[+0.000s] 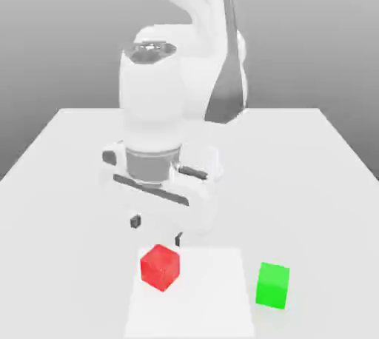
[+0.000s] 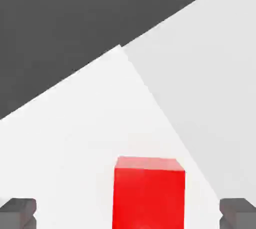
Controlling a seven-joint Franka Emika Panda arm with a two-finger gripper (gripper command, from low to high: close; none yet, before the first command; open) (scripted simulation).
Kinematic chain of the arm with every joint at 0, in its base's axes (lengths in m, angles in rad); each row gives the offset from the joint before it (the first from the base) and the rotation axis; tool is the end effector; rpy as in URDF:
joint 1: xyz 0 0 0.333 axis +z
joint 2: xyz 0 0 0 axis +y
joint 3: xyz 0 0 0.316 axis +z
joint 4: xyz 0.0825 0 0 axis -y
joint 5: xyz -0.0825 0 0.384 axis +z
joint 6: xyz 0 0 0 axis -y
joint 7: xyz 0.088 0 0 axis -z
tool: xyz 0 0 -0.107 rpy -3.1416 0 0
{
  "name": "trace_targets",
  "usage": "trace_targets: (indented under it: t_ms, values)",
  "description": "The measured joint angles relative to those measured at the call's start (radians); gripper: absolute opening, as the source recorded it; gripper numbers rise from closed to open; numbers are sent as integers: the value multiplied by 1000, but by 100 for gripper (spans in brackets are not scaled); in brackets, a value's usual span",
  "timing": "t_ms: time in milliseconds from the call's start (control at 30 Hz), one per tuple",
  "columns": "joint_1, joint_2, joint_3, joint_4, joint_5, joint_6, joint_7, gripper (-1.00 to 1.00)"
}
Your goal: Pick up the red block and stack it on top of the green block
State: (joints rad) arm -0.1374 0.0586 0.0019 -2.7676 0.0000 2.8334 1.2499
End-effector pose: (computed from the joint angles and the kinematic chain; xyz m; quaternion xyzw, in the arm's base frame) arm 0.3836 -0.0523 0.1978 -0.7695 0.6386 -0.0030 0.0019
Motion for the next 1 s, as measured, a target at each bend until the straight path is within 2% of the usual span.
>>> trace_targets:
  t_ms: [133, 167, 400, 600, 1000]
  values:
    - [2, 145, -2, 16, -2, 122, 5, 0]
    - [2, 175, -2, 20, -1, 148, 5, -100]
    - [1, 180, -1, 21, -5, 153, 8, -100]
    - [-1, -12, 2, -7, -2, -11, 6, -100]
    - [240, -45, 231, 132, -6, -184, -217, -100]
